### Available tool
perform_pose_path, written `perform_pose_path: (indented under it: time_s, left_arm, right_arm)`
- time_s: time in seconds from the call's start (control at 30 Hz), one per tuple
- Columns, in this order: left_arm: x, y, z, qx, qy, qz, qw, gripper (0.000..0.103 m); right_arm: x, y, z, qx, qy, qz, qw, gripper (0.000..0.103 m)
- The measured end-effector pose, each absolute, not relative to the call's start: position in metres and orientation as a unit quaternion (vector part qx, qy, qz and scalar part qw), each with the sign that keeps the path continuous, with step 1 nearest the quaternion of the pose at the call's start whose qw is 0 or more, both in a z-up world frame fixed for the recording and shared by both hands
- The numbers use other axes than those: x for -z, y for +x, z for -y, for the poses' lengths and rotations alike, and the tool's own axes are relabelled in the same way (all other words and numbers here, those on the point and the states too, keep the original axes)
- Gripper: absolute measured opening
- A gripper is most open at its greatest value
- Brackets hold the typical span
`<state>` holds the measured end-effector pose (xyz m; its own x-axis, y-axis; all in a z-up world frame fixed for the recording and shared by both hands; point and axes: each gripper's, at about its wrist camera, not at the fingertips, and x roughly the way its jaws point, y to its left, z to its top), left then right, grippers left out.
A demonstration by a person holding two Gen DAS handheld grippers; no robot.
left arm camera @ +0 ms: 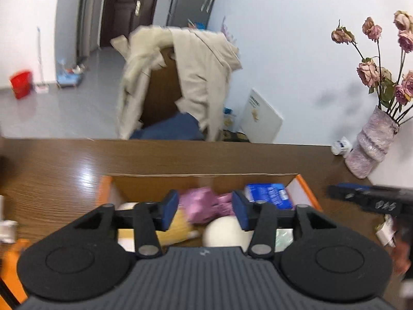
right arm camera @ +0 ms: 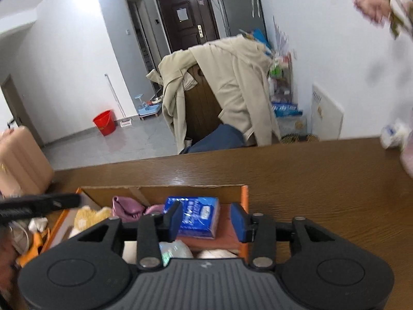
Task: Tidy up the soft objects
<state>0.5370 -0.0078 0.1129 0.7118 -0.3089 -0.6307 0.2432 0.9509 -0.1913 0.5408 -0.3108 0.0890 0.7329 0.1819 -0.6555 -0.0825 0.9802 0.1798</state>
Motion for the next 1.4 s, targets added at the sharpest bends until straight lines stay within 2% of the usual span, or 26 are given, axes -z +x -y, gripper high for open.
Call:
perform_pose_path:
  time_s: [0.03,0.1,0.2,0.3,0.4,0.6,1.07,1.4]
  left_arm:
    - [-0.117,0.529,0.001,0.141,-0.038,-0.344,0.927,0.054]
    - [-0.126,0.511,-0.013,0.124,-0.022,-0.335,0.934,0.066]
    - [-0.136,0.483,-0.027,0.091,-0.005,-0.317,0.944,0.082]
    - [-0.144,0.459,-0.036,0.075,-0.012,-0.296,0.952,0.088]
    - [-0.150,0.437,-0.042,0.063,-0.015,-0.270,0.961,0.089]
    - [-0.152,0.389,-0.038,0.058,0.004,-0.213,0.975,0.099]
    - [-0.111,0.252,-0.033,0.023,0.033,-0.141,0.989,0.103]
    - [-0.061,0.127,-0.039,0.036,0.017,-0.117,0.992,0.103]
  right_arm:
    - [-0.094,0.533,0.313,-0.067,0.066,-0.357,0.930,0.048]
    - [-0.106,0.516,0.318,-0.056,0.059,-0.349,0.934,0.056]
    - [-0.119,0.492,0.321,-0.047,0.059,-0.340,0.937,0.061]
    - [-0.130,0.466,0.317,-0.044,0.056,-0.324,0.943,0.073]
    - [-0.136,0.440,0.310,-0.036,0.048,-0.297,0.953,0.086]
    - [-0.130,0.388,0.297,-0.038,0.044,-0.255,0.965,0.090]
    - [-0.086,0.249,0.262,-0.047,0.003,-0.173,0.984,0.093]
    - [-0.045,0.135,0.231,-0.066,-0.020,-0.154,0.986,0.098]
